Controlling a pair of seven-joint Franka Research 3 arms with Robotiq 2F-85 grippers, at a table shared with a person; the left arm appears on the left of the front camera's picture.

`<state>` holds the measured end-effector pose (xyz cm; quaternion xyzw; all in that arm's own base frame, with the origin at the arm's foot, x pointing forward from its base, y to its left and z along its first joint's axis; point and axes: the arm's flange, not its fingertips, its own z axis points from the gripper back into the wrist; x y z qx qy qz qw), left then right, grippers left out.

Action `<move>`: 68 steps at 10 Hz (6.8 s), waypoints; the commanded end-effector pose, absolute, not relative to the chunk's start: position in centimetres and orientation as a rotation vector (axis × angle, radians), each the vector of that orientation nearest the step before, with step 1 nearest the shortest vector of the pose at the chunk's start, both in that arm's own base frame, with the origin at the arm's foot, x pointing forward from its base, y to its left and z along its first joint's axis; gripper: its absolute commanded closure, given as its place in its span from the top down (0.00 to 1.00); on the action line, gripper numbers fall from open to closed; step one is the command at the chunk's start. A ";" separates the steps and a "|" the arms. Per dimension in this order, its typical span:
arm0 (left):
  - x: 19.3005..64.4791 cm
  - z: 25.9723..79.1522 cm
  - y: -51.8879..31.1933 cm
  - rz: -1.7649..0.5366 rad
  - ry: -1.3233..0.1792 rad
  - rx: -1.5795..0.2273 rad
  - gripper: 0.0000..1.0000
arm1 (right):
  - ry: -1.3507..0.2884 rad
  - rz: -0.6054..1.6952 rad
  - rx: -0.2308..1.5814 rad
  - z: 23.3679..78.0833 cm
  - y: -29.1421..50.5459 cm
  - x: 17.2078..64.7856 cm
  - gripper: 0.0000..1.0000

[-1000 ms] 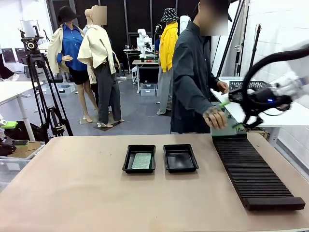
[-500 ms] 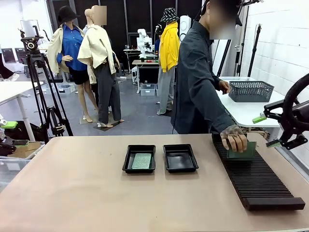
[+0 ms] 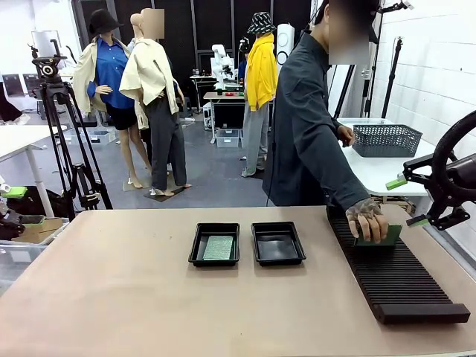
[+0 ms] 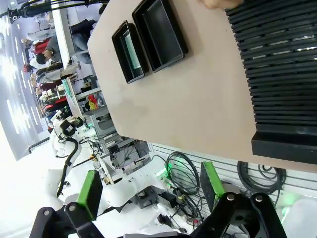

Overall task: Inspect and transfer BCBs to ESD trays.
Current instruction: Pick up the ESD tray and place it on the left side of the table.

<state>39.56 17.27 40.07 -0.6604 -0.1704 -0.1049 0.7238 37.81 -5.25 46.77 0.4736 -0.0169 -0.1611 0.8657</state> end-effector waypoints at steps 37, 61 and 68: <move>41.2 42.5 8.3 -0.217 -0.262 -1.351 1.00 | 0.090 -0.142 1.279 37.4 -8.7 49.3 1.00; 51.5 33.9 -25.1 -0.194 -0.143 -0.266 1.00 | 0.090 -0.142 1.279 37.4 -8.7 49.3 1.00; 53.7 32.2 -26.5 -0.214 -0.158 -0.246 0.98 | 0.090 -0.142 1.279 37.4 -8.7 49.3 1.00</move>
